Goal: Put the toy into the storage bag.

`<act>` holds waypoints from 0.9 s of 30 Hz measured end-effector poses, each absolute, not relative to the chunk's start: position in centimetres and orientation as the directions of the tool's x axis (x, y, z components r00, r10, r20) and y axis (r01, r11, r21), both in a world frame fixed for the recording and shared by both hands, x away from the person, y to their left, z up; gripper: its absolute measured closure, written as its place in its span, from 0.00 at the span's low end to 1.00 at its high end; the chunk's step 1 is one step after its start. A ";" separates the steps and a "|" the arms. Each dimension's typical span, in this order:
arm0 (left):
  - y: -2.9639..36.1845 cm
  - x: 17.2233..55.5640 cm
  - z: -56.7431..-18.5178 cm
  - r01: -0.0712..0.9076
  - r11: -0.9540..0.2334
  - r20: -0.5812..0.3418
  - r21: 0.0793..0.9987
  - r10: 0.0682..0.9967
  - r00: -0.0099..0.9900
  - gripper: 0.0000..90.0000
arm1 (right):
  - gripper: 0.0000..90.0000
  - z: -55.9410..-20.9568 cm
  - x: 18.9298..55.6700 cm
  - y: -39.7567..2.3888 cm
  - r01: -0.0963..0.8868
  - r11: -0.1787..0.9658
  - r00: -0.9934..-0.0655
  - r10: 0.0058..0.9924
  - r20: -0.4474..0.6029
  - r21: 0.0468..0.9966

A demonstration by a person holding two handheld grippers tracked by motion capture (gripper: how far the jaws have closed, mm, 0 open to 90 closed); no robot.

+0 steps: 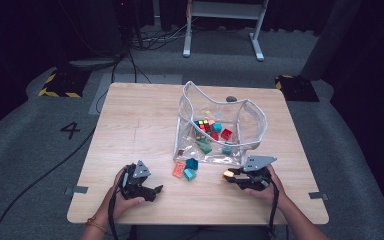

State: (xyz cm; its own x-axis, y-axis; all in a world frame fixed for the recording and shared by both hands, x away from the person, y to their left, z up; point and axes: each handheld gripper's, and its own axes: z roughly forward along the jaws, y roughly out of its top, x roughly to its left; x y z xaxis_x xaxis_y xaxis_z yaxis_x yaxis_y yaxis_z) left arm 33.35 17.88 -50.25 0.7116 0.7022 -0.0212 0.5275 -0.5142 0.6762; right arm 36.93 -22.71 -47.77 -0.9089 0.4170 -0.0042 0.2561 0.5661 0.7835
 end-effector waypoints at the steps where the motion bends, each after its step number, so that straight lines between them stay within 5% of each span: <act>1: 17.9 33.3 -50.2 0.528 -0.514 -0.021 0.676 0.702 0.712 0.13 | 0.75 -47.7 36.9 -23.0 0.259 0.566 -0.908 0.420 -0.003 0.783; 27: 17.9 33.3 -50.3 0.529 -0.511 -0.021 0.677 0.705 0.709 0.13 | 0.75 -42.3 37.2 -31.3 0.273 0.483 -0.850 0.526 -0.026 0.832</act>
State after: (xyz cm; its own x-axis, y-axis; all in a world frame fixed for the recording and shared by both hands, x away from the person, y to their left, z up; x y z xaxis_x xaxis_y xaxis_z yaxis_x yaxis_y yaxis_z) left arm 33.34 17.85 -50.25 0.7092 0.7047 -0.0215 0.5287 -0.5115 0.6774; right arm 37.21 -31.33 -42.32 -0.8500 0.5261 -0.0259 0.2734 0.4826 0.8321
